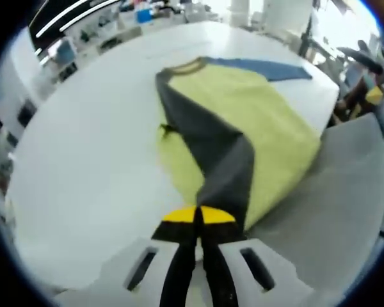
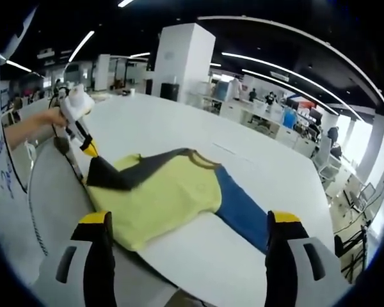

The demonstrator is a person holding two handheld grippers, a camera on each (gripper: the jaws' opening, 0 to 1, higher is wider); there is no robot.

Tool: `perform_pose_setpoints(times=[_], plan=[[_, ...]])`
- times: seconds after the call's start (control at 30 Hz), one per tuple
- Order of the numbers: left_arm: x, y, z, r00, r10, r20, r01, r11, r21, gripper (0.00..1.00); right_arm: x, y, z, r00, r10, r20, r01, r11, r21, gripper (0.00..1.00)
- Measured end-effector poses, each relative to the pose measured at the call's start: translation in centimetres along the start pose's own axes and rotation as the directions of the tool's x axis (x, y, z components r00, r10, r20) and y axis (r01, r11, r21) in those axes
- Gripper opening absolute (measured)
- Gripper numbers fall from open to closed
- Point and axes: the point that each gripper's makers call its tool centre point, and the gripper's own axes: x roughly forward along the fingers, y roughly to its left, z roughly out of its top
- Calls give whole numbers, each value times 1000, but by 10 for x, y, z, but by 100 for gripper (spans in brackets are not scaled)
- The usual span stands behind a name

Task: Fold the garment on the visible template until the final outline fits inside the template.

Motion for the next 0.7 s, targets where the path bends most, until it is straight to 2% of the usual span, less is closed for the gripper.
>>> perform_pose_setpoints(times=[0.27, 0.7], plan=[[-12, 27, 10, 998, 66, 7, -66, 997, 46, 0, 0, 2, 2, 1000, 3, 5, -3, 1000, -2, 98], [-33, 62, 14, 989, 145, 2, -145, 987, 74, 0, 1, 5, 3, 1000, 6, 5, -6, 1000, -4, 98]])
